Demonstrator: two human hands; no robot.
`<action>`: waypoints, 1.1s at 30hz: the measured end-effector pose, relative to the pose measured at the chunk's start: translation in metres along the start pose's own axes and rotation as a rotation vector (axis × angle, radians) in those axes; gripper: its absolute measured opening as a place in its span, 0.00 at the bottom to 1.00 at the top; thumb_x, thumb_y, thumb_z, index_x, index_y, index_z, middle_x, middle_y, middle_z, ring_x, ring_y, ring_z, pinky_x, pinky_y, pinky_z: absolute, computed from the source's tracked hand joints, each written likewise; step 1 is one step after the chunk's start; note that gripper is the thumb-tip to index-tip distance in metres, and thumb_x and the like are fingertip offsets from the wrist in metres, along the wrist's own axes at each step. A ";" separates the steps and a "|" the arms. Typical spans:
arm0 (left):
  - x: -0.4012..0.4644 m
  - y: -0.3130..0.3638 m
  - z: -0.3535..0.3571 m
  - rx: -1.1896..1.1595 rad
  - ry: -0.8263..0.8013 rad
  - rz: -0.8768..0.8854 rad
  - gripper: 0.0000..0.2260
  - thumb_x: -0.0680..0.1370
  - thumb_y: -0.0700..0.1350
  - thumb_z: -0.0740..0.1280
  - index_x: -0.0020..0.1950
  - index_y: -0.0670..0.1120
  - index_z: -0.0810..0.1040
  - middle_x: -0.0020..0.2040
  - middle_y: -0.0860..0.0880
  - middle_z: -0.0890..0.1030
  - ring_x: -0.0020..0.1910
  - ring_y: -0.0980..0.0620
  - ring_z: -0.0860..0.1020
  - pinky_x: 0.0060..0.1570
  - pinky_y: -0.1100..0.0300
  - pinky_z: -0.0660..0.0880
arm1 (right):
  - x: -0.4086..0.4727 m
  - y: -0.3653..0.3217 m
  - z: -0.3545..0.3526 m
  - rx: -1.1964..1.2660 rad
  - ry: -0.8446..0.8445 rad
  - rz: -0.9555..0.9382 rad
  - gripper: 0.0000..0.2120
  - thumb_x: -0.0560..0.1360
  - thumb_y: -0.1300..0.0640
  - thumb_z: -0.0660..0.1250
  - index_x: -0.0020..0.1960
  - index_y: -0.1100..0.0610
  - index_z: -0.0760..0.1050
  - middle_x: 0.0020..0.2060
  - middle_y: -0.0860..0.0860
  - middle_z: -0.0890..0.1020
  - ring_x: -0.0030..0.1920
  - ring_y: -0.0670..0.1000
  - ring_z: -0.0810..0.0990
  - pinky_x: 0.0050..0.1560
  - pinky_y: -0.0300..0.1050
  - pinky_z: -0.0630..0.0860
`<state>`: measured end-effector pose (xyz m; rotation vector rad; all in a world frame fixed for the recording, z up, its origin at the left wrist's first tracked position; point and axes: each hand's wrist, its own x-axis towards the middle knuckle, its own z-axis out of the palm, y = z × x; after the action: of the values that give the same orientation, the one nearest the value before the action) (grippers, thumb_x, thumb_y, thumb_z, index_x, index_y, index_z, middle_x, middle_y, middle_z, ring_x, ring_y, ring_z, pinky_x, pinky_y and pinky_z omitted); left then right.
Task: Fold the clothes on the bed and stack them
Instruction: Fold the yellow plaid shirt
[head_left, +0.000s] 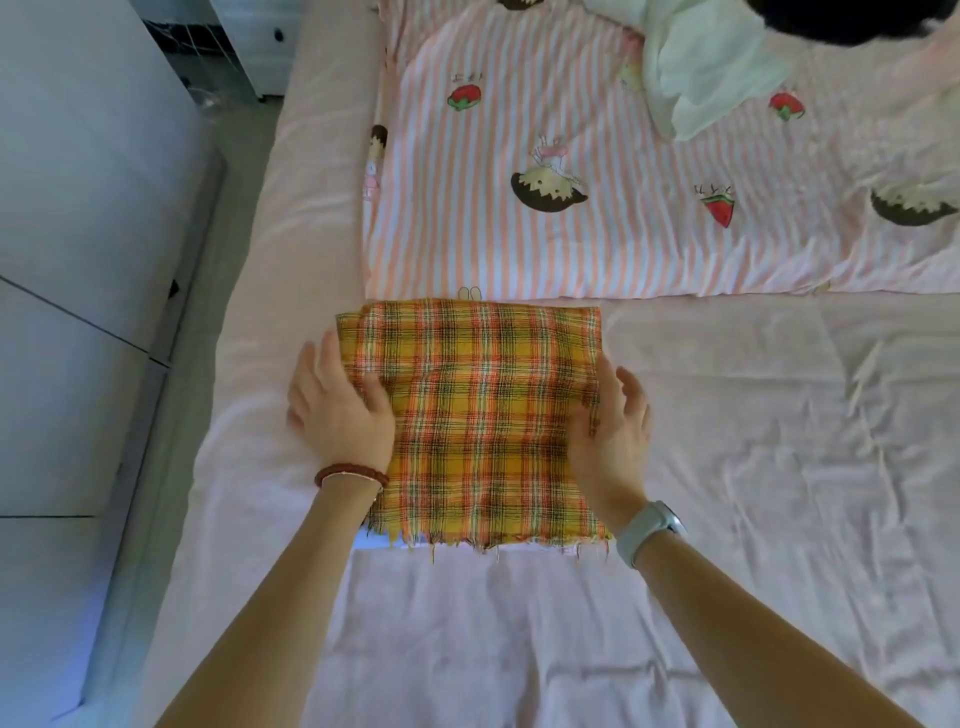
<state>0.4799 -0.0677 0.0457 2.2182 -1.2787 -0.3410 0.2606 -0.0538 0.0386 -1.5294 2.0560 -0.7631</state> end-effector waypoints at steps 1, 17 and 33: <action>-0.001 0.005 0.000 0.073 0.042 0.171 0.22 0.77 0.44 0.62 0.70 0.46 0.66 0.71 0.41 0.66 0.69 0.39 0.63 0.64 0.39 0.59 | -0.001 -0.005 -0.001 -0.075 0.050 -0.137 0.25 0.75 0.62 0.58 0.72 0.53 0.63 0.69 0.59 0.65 0.69 0.60 0.62 0.69 0.64 0.57; -0.006 0.017 0.027 0.584 -0.571 0.361 0.27 0.78 0.63 0.48 0.75 0.58 0.46 0.77 0.48 0.42 0.75 0.44 0.41 0.70 0.38 0.44 | 0.019 -0.014 0.007 -0.345 -0.405 -0.239 0.25 0.80 0.46 0.50 0.75 0.44 0.48 0.76 0.48 0.45 0.75 0.53 0.37 0.71 0.62 0.40; -0.249 0.229 -0.045 0.213 -0.440 0.743 0.18 0.78 0.49 0.61 0.66 0.45 0.71 0.63 0.46 0.74 0.64 0.46 0.71 0.60 0.53 0.67 | -0.142 0.142 -0.336 -0.043 0.077 0.129 0.13 0.78 0.60 0.60 0.61 0.58 0.76 0.58 0.54 0.80 0.60 0.56 0.74 0.61 0.45 0.67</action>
<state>0.2092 0.0698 0.2006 1.6926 -2.3480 -0.4187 -0.0210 0.1674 0.1968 -1.3938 2.2168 -0.7435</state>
